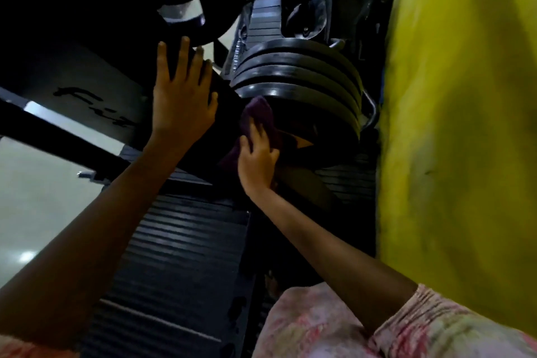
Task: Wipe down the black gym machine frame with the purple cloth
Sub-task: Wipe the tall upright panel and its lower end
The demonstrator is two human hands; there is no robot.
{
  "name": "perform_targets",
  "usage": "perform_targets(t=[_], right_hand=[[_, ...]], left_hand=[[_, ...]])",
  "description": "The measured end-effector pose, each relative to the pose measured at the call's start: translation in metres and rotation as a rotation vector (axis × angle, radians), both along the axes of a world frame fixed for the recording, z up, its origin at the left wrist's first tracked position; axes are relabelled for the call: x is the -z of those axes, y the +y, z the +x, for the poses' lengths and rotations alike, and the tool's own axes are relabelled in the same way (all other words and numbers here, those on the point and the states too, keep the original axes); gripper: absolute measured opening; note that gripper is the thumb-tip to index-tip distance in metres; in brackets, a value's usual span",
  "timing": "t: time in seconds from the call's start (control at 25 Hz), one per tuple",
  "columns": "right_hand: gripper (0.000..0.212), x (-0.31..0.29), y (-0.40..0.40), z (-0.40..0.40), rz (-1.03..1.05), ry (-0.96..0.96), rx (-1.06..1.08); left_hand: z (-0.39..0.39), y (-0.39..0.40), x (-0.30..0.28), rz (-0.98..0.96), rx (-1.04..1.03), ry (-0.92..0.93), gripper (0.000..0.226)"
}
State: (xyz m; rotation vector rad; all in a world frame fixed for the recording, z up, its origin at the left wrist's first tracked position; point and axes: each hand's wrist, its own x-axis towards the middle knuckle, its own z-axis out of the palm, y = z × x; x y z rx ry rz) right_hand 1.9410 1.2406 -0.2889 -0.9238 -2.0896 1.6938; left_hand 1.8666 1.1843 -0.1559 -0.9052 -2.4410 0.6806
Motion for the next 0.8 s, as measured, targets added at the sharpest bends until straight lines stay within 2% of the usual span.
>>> perform_targets(t=[0.12,0.2,0.28,0.4,0.44,0.52,0.64,0.72,0.8], right_hand=[[0.050,0.015,-0.010,0.011,0.256,0.114,0.045],[0.051,0.046,-0.005,0.009,0.344,0.088,0.117],[0.049,0.077,0.005,0.009,0.261,-0.064,0.147],[0.043,0.102,0.021,0.011,-0.088,-0.333,0.200],[0.041,0.102,0.025,0.009,-0.162,-0.343,0.237],[0.037,0.091,0.023,0.003,-0.197,-0.229,0.316],[0.039,0.083,0.009,0.003,-0.044,-0.026,0.277],[0.045,0.092,0.006,0.006,0.000,-0.046,0.253],[0.047,0.109,0.009,0.007,-0.053,-0.169,0.246]], left_hand=[[-0.001,0.000,0.002,-0.128,0.011,0.028,0.060],[-0.001,0.006,0.009,-0.261,0.041,0.021,0.064],[0.000,0.012,0.024,-0.366,0.088,-0.013,0.067],[0.005,0.018,0.051,-0.486,0.161,-0.016,0.072],[0.008,0.019,0.058,-0.519,0.173,-0.011,0.076],[0.009,0.021,0.068,-0.580,0.193,-0.002,0.088],[0.010,0.022,0.073,-0.655,0.210,0.009,0.103],[0.011,0.023,0.076,-0.702,0.216,0.025,0.104],[0.014,0.026,0.082,-0.737,0.223,0.008,0.104]])
